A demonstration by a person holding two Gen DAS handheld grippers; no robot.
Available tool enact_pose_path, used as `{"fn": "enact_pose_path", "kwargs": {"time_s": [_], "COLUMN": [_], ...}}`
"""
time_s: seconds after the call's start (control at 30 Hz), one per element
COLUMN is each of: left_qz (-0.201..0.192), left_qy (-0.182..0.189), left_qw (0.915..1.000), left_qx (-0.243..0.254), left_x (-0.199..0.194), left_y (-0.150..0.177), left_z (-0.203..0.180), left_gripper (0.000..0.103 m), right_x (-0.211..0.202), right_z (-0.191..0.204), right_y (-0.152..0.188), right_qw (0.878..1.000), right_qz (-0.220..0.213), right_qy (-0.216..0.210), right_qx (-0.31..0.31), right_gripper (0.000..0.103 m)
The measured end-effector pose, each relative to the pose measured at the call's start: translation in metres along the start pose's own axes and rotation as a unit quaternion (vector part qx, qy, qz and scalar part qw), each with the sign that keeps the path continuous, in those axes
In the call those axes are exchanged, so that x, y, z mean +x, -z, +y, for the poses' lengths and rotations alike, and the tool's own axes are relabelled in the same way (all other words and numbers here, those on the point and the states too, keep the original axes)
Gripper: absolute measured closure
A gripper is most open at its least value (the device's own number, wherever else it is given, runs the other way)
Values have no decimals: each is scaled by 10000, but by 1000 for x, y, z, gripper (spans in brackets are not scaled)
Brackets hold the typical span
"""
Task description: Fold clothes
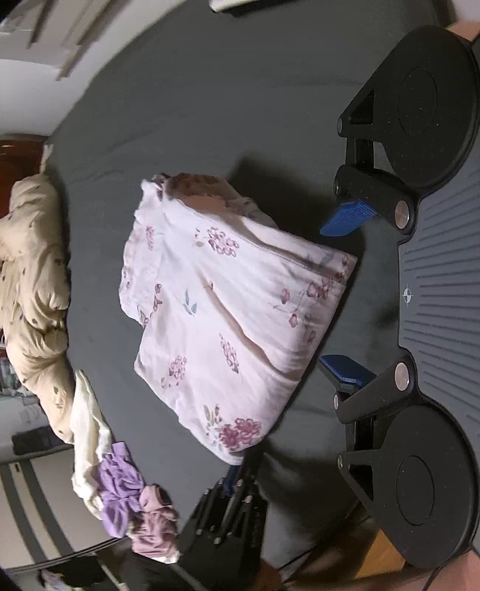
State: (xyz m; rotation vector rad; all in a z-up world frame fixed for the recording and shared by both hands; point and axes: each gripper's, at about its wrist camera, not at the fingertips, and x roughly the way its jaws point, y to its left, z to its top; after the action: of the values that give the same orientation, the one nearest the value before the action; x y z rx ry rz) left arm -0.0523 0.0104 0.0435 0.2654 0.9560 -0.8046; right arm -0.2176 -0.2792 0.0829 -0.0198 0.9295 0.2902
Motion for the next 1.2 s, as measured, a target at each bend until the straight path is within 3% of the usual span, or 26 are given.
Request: {"fn": "enact_pose_path", "kwargs": {"time_s": [0.07, 0.17, 0.2, 0.33, 0.4, 0.53, 0.57, 0.6, 0.73, 0.97, 1.07, 1.2], "left_qz": [-5, -16, -18, -27, -43, -104, -126, -143, -191, -360, -224, -62], "left_qy": [-10, -21, -24, -25, -26, -27, -14, 0, -14, -188, -204, -229], "left_qw": [10000, 10000, 10000, 10000, 10000, 9998, 9998, 9997, 9993, 9990, 9994, 9996], "left_qx": [-15, -19, -15, -41, -56, -137, -181, -222, -323, -158, -179, -142], "left_x": [0, 0, 0, 0, 0, -2, -3, -3, -4, -13, -10, -4], "left_y": [0, 0, 0, -1, -1, -2, -2, -2, -2, -4, -3, 1], "left_z": [0, -1, -1, -1, -1, 1, 2, 3, 4, -5, -4, -3], "left_gripper": [93, 93, 93, 93, 93, 93, 93, 93, 93, 94, 94, 93], "right_x": [-1, -2, -2, 7, 14, 22, 24, 24, 18, 4, 4, -3], "right_z": [0, 0, 1, -3, -10, -25, -28, -30, -30, -17, -16, -1], "right_y": [2, 4, 4, 3, 1, -2, -3, -4, -8, -4, 3, 10], "right_qw": [10000, 10000, 9999, 9998, 9993, 9968, 9965, 9964, 9980, 9968, 9955, 9911], "right_qz": [-8, -9, -6, 79, 183, 260, 278, 259, 233, 281, 415, 173], "right_qy": [-6, -75, -113, -139, -204, -504, -519, -543, -522, 154, 116, 265], "right_qx": [19, 43, 42, 112, 263, 556, 601, 601, 261, -734, -847, -1296], "right_gripper": [32, 54, 56, 58, 75, 84, 95, 97, 101, 103, 103, 102]}}
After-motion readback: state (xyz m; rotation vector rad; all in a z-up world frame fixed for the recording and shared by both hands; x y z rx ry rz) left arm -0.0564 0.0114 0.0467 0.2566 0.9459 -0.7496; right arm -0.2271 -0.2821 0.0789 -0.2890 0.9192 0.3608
